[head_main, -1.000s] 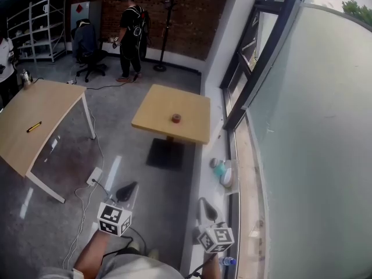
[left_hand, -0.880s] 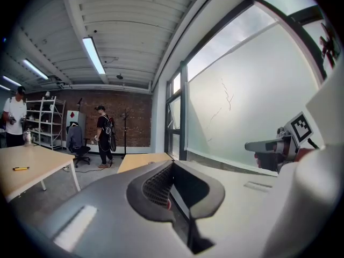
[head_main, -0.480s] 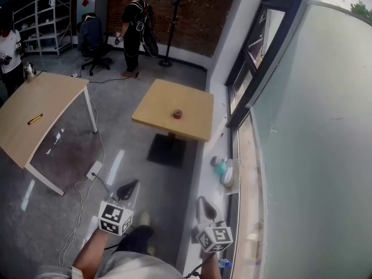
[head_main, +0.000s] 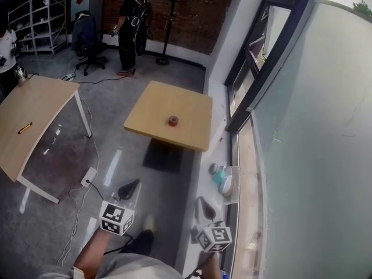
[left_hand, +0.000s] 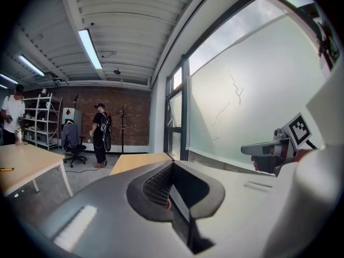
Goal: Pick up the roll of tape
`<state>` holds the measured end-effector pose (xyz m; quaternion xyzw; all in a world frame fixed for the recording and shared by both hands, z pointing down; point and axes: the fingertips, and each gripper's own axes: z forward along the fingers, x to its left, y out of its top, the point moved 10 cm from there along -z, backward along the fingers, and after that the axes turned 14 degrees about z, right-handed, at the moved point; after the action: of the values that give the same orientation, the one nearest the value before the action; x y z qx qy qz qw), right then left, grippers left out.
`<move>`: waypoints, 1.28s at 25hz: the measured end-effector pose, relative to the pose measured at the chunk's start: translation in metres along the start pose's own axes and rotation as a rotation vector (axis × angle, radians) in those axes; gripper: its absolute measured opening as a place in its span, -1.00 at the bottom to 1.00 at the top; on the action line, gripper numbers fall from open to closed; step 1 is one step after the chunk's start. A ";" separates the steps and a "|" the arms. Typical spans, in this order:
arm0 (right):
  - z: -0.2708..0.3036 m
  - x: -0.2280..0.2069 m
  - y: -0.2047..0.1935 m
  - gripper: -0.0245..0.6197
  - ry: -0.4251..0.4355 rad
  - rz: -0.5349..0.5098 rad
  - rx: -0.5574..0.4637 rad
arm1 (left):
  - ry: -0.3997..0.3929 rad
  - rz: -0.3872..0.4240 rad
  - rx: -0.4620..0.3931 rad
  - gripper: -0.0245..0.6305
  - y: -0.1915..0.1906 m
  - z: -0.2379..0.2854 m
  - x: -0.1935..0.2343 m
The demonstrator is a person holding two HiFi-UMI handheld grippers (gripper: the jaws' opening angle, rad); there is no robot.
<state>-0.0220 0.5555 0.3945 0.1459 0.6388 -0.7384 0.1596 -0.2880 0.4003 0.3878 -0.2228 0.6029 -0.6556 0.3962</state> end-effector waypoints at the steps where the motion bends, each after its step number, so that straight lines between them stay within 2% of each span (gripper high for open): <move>1: 0.010 -0.003 0.005 -0.88 0.002 -0.001 -0.001 | -0.001 0.002 0.001 -0.93 0.002 0.011 0.005; 17: 0.170 -0.049 0.061 -0.88 0.009 -0.005 0.020 | 0.009 -0.007 0.019 -0.93 0.014 0.150 0.091; 25: 0.217 -0.062 0.064 -0.88 0.016 -0.018 0.034 | 0.027 0.019 0.008 -0.93 0.008 0.193 0.118; 32: 0.248 -0.065 0.061 -0.88 0.030 -0.009 0.078 | 0.053 0.001 0.031 -0.93 0.003 0.208 0.136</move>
<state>0.0601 0.3048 0.4018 0.1600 0.6124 -0.7613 0.1410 -0.2067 0.1654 0.3954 -0.1991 0.6031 -0.6703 0.3838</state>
